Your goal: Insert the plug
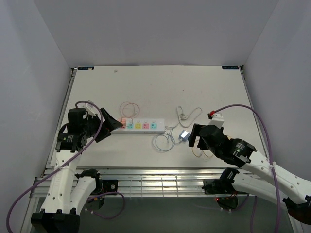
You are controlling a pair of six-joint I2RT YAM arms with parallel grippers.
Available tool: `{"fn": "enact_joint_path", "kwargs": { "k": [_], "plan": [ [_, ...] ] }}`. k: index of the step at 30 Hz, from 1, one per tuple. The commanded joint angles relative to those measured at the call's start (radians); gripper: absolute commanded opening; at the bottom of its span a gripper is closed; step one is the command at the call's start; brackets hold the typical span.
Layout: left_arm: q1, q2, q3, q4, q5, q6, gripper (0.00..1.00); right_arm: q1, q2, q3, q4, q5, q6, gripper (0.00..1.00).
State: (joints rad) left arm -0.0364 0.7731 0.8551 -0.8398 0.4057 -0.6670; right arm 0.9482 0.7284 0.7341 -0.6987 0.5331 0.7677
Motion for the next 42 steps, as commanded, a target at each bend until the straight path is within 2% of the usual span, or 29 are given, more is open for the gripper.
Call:
{"fn": "enact_joint_path", "kwargs": {
  "k": [1, 2, 3, 5, 6, 8, 9, 10, 12, 14, 16, 20, 26, 31, 34, 35, 36, 38, 39, 40, 42],
  "plan": [
    [-0.005, -0.008, -0.039, 0.088, 0.071, -0.023, 0.98, -0.077, -0.010, -0.033, -0.139, 0.058, 0.159, 0.90],
    [-0.010, -0.003, -0.045, 0.096, 0.065, -0.037, 0.98, -0.118, -0.012, -0.041, -0.139, 0.035, 0.150, 0.90],
    [-0.016, -0.001, -0.054, 0.123, 0.073, -0.043, 0.98, -0.223, -0.014, -0.045, -0.137, 0.006, 0.137, 0.90],
    [-0.049, 0.008, -0.073, 0.146, 0.071, -0.052, 0.98, -0.342, -0.014, -0.059, -0.137, -0.057, 0.075, 0.90],
    [-0.066, 0.024, -0.077, 0.154, 0.062, -0.057, 0.98, -0.456, -0.001, -0.058, -0.136, -0.079, 0.044, 0.90],
    [-0.131, 0.046, -0.077, 0.162, -0.005, -0.071, 0.98, -0.567, 0.029, -0.052, -0.134, -0.104, -0.043, 0.90],
    [-0.161, 0.067, -0.079, 0.182, -0.030, -0.091, 0.98, -0.679, 0.079, -0.039, -0.122, -0.139, -0.069, 0.90],
    [-0.222, 0.080, -0.082, 0.197, -0.068, -0.100, 0.98, -0.736, 0.107, -0.035, -0.110, -0.180, -0.099, 0.90],
    [-0.272, 0.124, -0.080, 0.228, -0.094, -0.115, 0.98, -0.863, 0.176, -0.029, -0.059, -0.293, -0.149, 0.90],
    [-0.303, 0.152, -0.073, 0.240, -0.113, -0.112, 0.98, -0.922, 0.195, -0.030, -0.035, -0.317, -0.154, 0.90],
    [-0.304, 0.182, -0.064, 0.243, -0.126, -0.086, 0.98, -0.934, 0.195, -0.024, -0.036, -0.280, -0.142, 0.90],
    [-0.306, 0.199, -0.060, 0.255, -0.156, -0.062, 0.98, -1.063, 0.172, -0.016, -0.039, -0.240, -0.202, 0.90],
    [-0.306, 0.207, -0.087, 0.284, -0.153, -0.016, 0.98, -1.091, 0.117, -0.051, -0.038, -0.223, -0.346, 0.90],
    [-0.306, 0.212, -0.099, 0.312, -0.113, -0.003, 0.98, -1.091, 0.039, -0.052, 0.079, -0.471, -0.490, 0.90],
    [-0.306, 0.200, -0.113, 0.321, -0.102, -0.002, 0.98, -1.091, 0.028, -0.019, 0.292, -0.735, -0.703, 0.90],
    [-0.307, 0.196, -0.114, 0.320, -0.103, 0.000, 0.98, -1.089, 0.029, -0.010, 0.350, -0.769, -0.763, 0.90],
    [-0.306, 0.195, -0.114, 0.320, -0.102, 0.000, 0.98, -1.080, 0.032, 0.008, 0.398, -0.815, -0.924, 0.90],
    [-0.306, 0.195, -0.117, 0.329, -0.105, -0.003, 0.98, -1.034, 0.067, 0.011, 0.470, -0.807, -1.005, 0.90],
    [-0.306, 0.196, -0.116, 0.332, -0.113, -0.005, 0.98, -1.033, 0.083, -0.011, 0.493, -0.922, -1.154, 0.90],
    [-0.306, 0.206, -0.110, 0.324, -0.122, -0.003, 0.98, -1.016, 0.091, -0.016, 0.448, -0.924, -1.244, 0.90],
    [-0.304, 0.207, -0.096, 0.312, -0.142, -0.002, 0.98, -0.922, 0.106, -0.025, 0.412, -0.831, -1.344, 0.90]
  ]
}}
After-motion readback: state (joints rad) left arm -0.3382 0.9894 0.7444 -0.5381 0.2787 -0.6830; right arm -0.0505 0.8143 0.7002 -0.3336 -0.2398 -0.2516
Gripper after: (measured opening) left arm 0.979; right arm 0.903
